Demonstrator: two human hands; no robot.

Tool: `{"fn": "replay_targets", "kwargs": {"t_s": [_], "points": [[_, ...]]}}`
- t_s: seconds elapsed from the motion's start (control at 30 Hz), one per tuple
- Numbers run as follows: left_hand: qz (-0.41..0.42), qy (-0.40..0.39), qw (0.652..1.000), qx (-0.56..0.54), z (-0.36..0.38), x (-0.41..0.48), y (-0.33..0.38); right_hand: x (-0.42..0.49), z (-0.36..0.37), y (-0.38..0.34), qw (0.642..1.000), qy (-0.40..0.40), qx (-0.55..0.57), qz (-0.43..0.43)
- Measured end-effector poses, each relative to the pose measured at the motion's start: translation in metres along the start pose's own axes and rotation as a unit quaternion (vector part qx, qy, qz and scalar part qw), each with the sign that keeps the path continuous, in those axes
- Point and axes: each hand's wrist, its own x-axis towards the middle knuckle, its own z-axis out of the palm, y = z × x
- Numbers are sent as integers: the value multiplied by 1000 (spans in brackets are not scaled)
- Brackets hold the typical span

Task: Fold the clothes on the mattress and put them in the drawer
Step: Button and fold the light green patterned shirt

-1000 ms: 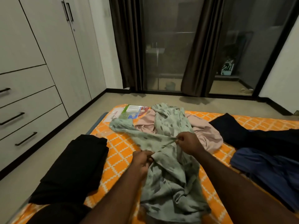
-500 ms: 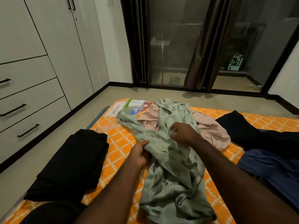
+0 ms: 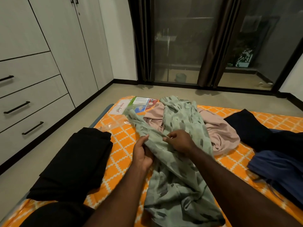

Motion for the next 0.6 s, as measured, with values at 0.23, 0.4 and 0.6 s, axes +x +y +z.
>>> {"fn": "replay_targets", "kwargs": {"t_s": [0.23,0.4,0.6], "points": [[55,5,995,-86,-10,9,2,-12,-26,-5,967,-83,241,-14],[-16,37,997,-66,-13,12,0,-13,-34,0,948,-134,287,-28],[-66,31,996,53,0,8,6,-4,-30,7,932,-159,325,-19]]}}
